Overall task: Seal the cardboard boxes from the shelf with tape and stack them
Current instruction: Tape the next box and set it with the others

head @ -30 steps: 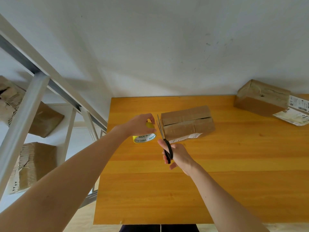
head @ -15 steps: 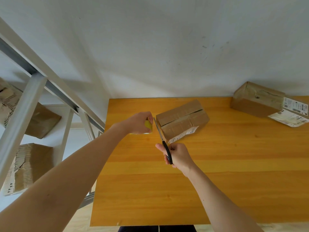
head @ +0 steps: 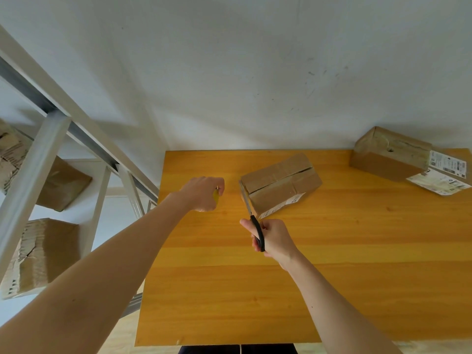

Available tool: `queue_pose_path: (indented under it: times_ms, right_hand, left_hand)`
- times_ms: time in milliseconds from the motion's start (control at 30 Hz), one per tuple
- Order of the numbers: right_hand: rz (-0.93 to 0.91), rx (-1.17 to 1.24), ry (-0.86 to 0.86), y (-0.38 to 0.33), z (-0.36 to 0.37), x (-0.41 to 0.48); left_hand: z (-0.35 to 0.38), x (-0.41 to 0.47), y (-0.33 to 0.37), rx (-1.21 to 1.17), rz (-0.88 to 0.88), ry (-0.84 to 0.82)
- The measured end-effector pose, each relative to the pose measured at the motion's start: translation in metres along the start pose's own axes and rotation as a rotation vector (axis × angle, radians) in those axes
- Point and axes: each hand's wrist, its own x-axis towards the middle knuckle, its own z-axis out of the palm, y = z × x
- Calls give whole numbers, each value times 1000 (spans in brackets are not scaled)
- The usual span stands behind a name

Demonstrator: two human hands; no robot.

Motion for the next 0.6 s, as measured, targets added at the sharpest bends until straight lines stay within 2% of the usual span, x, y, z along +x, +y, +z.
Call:
queue_pose_path:
  times_ms: [133,433,600]
  right_hand:
    - [-24,2,-22,2,-1,4]
    - [12,-152,-49,9,-4,9]
    - [36,-231,-80,4,-7,12]
  left_hand:
    - [16,-3,-9,-48,-47,72]
    - [44,-7,-16,-114,-58,252]
    - [56,-8,-13,-65,-29,186]
